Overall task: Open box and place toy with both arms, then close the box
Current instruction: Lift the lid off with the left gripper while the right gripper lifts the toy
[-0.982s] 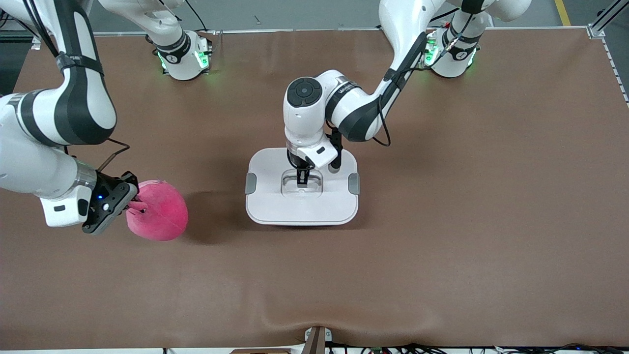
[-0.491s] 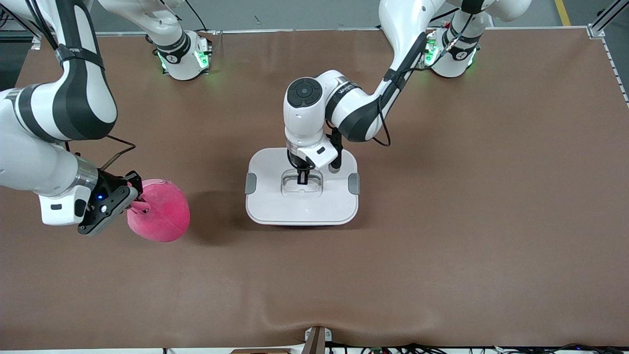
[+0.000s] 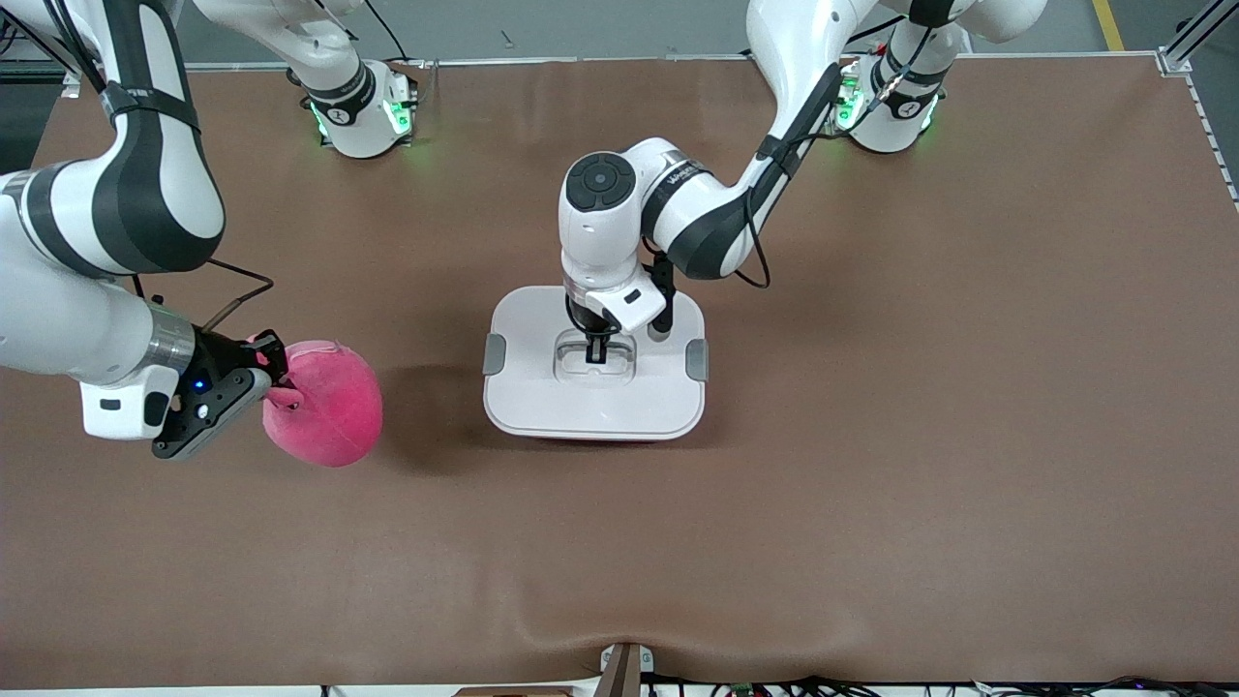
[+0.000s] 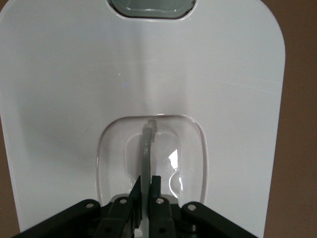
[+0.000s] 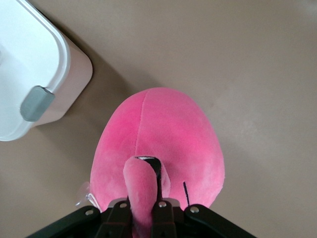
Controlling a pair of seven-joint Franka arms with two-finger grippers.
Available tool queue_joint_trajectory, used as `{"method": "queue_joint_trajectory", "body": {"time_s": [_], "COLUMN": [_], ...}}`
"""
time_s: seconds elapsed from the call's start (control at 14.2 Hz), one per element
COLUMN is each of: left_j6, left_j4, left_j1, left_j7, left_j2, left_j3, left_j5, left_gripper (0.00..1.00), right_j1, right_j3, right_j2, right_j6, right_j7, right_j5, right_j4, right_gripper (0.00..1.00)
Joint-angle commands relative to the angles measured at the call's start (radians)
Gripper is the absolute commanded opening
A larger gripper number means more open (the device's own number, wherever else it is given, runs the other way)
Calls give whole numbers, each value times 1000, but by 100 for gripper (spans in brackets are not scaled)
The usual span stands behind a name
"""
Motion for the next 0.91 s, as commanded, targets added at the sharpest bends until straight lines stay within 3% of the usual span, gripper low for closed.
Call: {"method": "queue_joint_trajectory", "body": {"time_s": [0.0, 0.63, 0.84], "left_j6": [-5, -25, -30], "left_j4": [0, 3, 3], "left_j1": [-6, -4, -4], "left_j7": [-22, -15, -14], "left_j2": [-7, -30, -38], "left_j3": [5, 7, 9], "left_j5": [14, 21, 23], "left_gripper": [0, 0, 0], "right_j1": [0, -6, -7], "right_j3": [-6, -3, -9], "right_j2": [-28, -48, -49], "right_j6": [-32, -94, -125], "right_j7": [88, 238, 329], "right_j5": [39, 45, 135], "right_j4": [5, 20, 34], "right_gripper": [0, 0, 0]}}
